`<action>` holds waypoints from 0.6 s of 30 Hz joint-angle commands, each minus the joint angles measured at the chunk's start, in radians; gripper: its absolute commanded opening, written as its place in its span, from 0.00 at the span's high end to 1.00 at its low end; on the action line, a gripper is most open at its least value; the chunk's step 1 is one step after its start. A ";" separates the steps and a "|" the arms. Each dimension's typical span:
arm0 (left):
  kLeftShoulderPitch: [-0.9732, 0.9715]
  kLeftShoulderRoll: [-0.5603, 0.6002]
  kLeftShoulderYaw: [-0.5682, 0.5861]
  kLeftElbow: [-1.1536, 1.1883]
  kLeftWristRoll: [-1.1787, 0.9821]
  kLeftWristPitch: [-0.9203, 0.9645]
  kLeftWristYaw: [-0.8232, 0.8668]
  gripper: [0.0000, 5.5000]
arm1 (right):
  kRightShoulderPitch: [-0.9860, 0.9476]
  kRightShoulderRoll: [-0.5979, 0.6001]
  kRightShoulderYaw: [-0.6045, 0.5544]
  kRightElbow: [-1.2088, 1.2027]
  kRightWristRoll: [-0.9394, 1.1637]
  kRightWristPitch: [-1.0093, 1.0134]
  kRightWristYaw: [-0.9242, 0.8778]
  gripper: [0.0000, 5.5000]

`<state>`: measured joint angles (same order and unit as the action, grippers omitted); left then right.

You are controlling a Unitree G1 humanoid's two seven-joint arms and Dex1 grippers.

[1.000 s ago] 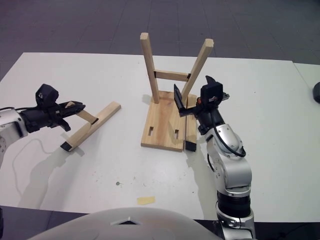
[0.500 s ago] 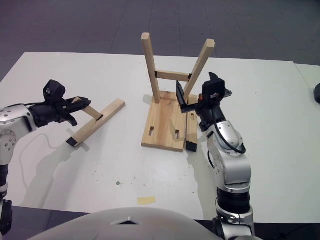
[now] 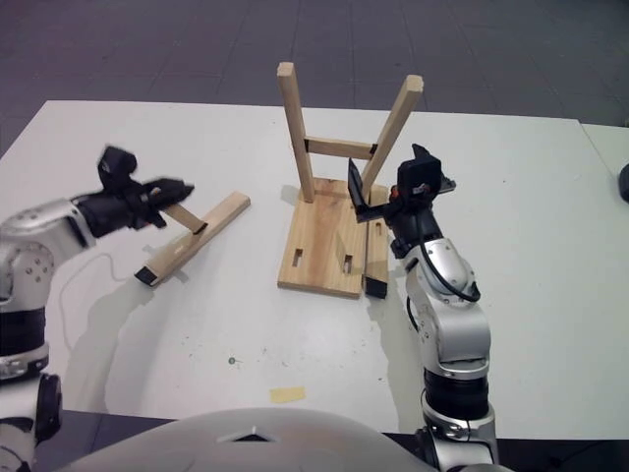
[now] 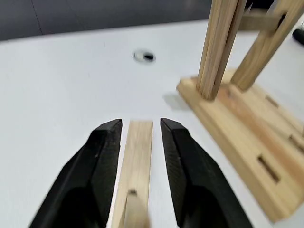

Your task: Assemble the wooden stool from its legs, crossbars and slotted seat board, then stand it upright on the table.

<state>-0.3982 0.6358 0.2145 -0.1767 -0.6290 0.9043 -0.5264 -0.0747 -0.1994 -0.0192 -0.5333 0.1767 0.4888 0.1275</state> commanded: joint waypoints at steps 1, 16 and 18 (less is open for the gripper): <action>-0.072 -0.053 0.074 -0.022 -0.049 0.051 0.084 0.59 | -0.019 -0.001 0.001 0.016 -0.011 -0.012 0.004 0.02; -0.066 -0.165 0.196 -0.080 -0.099 -0.009 0.234 0.11 | -0.034 0.010 0.034 0.034 -0.005 -0.015 0.019 0.02; -0.038 -0.203 0.201 -0.092 -0.106 -0.011 0.264 0.05 | -0.028 0.010 0.035 0.033 -0.005 -0.014 0.021 0.02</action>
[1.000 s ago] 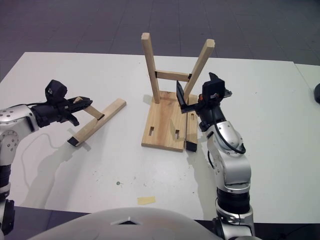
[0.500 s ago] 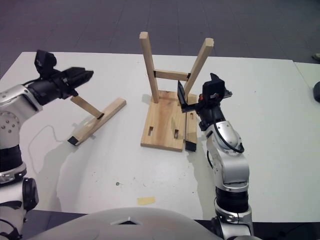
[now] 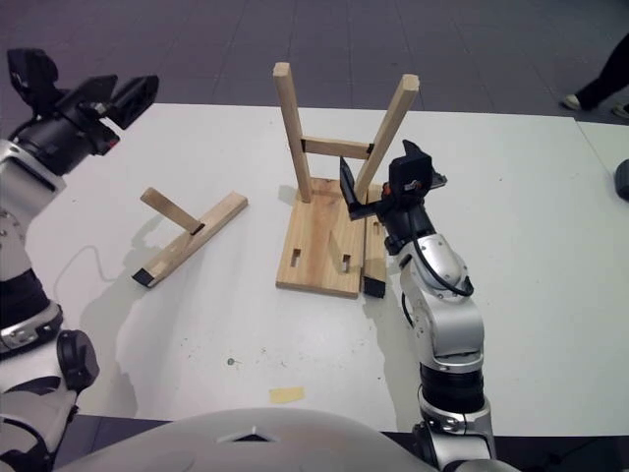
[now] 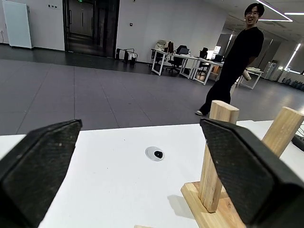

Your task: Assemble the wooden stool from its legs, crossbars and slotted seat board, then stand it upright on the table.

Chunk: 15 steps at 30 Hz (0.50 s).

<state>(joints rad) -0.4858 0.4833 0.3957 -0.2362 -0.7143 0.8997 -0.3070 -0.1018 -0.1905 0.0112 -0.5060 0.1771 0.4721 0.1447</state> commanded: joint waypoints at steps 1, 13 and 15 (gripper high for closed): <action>0.068 -0.061 0.008 -0.033 -0.011 -0.013 0.049 0.03 | 0.002 0.000 0.005 0.006 -0.006 0.002 0.005 0.02; 0.216 -0.021 0.024 -0.110 -0.042 -0.004 0.019 0.02 | 0.052 -0.004 0.017 0.019 -0.012 -0.014 0.022 0.02; 0.206 -0.048 0.029 -0.096 -0.044 -0.026 0.037 0.02 | 0.047 -0.001 0.021 0.032 -0.014 -0.021 0.026 0.02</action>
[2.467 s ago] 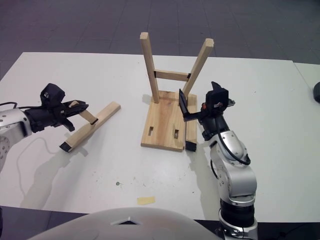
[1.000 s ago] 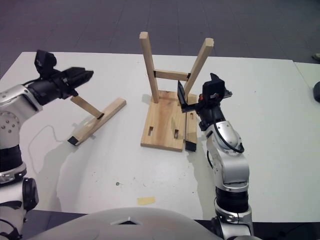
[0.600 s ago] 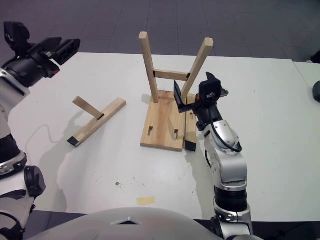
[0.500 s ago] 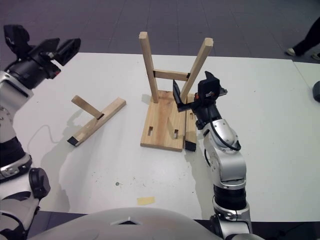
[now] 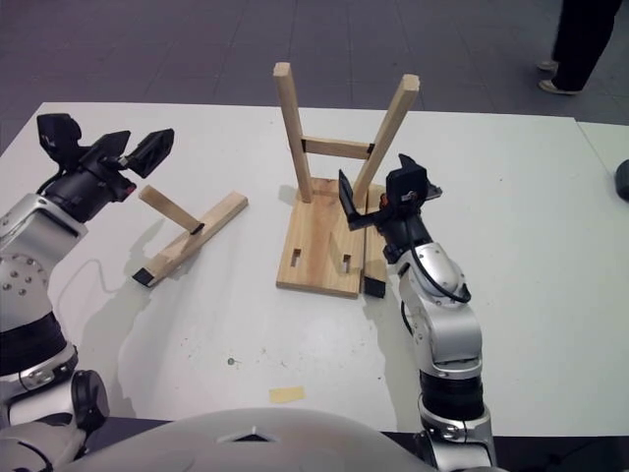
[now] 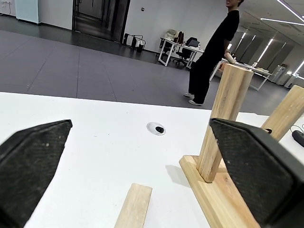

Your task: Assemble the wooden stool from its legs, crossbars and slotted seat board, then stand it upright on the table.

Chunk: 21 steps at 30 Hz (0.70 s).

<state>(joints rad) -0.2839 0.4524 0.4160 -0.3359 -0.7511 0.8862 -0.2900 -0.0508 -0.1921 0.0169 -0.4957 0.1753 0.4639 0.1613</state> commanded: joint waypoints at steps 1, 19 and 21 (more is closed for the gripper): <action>-0.006 -0.035 0.010 0.016 -0.007 -0.026 0.032 0.02 | -0.006 0.001 0.015 0.026 -0.012 -0.017 0.010 0.02; -0.104 -0.117 -0.036 0.124 0.065 -0.170 0.117 0.02 | -0.002 0.015 0.008 0.043 -0.027 -0.040 0.006 0.02; -0.112 -0.115 -0.040 0.138 0.070 -0.176 0.114 0.02 | -0.010 0.016 0.007 0.039 -0.026 -0.036 0.006 0.02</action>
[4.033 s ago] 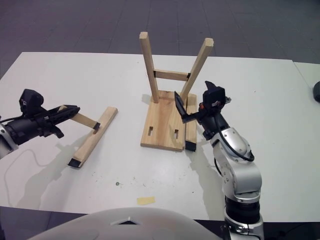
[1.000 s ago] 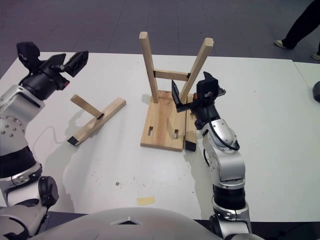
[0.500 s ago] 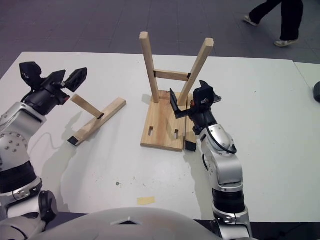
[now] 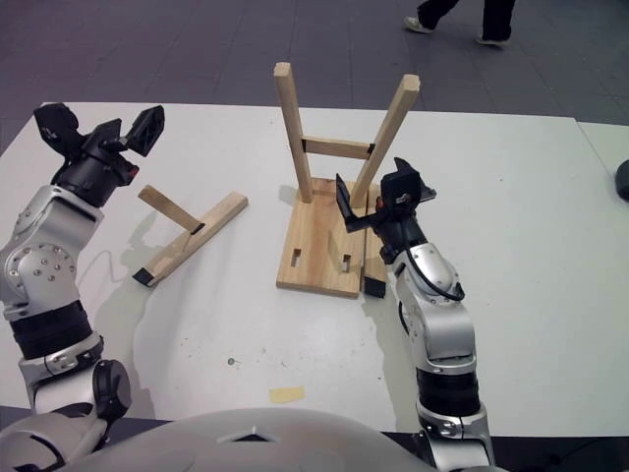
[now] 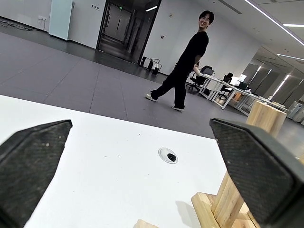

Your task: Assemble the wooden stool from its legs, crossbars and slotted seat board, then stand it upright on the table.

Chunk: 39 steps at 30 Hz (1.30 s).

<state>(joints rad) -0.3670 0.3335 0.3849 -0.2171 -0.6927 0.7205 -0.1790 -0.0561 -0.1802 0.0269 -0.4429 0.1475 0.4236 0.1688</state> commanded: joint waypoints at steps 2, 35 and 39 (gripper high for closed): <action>-0.019 0.007 -0.010 0.023 0.016 -0.016 -0.001 0.02 | -0.015 0.003 -0.006 -0.015 0.005 0.009 0.001 0.02; 0.009 -0.092 -0.131 0.128 0.148 -0.247 -0.033 0.02 | 0.014 0.004 0.040 -0.023 0.004 0.024 0.033 0.02; -0.034 -0.079 -0.127 0.076 0.122 -0.214 -0.031 0.02 | 0.024 0.014 0.050 -0.026 0.001 0.019 0.025 0.02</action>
<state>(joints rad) -0.3628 0.2451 0.2572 -0.1017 -0.5548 0.4794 -0.2136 -0.0421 -0.1751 0.0707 -0.4563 0.1476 0.4346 0.1992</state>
